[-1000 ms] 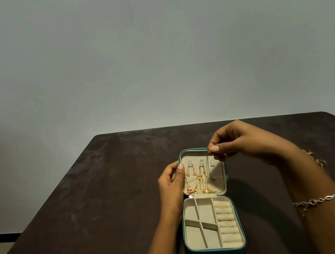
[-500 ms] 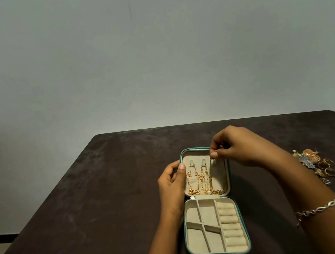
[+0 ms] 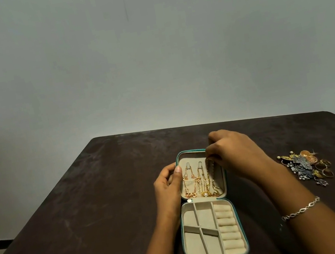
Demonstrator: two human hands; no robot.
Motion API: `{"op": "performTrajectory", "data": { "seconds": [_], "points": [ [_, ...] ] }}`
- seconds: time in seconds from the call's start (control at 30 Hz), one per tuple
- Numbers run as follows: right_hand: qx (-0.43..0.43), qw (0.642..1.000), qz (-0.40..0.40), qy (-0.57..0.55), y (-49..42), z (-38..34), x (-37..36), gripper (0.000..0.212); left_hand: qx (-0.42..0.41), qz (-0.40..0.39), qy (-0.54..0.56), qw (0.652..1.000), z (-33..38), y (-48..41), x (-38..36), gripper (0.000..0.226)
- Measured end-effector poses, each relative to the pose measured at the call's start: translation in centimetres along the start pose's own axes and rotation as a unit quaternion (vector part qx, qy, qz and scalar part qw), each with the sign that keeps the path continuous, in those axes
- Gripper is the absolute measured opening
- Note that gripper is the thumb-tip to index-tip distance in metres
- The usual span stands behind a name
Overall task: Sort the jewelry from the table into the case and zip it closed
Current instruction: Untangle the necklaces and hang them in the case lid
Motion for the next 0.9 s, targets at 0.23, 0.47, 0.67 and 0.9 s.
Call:
{"op": "performTrajectory", "data": {
  "seconds": [0.23, 0.47, 0.67, 0.9],
  "points": [
    [0.003, 0.999, 0.031, -0.028, 0.5, 0.4, -0.6, 0.025, -0.004, -0.007, -0.002, 1.000, 0.1, 0.0, 0.1, 0.014],
    [-0.034, 0.994, 0.076, -0.077, 0.7, 1.1, -1.5, 0.026, -0.006, -0.014, 0.010, 1.000, 0.0, -0.1, 0.1, 0.017],
    [-0.053, 0.988, 0.101, -0.101, 0.8, 1.5, -1.9, 0.016, -0.010, -0.023, 0.023, 0.999, -0.1, -0.1, 0.1, 0.015],
    [-0.072, 0.982, 0.120, -0.126, 0.8, 1.6, -2.2, 0.014, -0.004, -0.022, 0.046, 0.999, -0.3, -0.3, 0.1, 0.015]
  ]
}}
Point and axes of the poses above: each hand's wrist, its own y-axis away from the middle knuckle, its own x-axis out of the back of the hand, z = x × y, the point moved 1 cm from there along -y, towards the middle knuckle, and after that the axes turned 15 degrees about z, right-handed, at the moved point
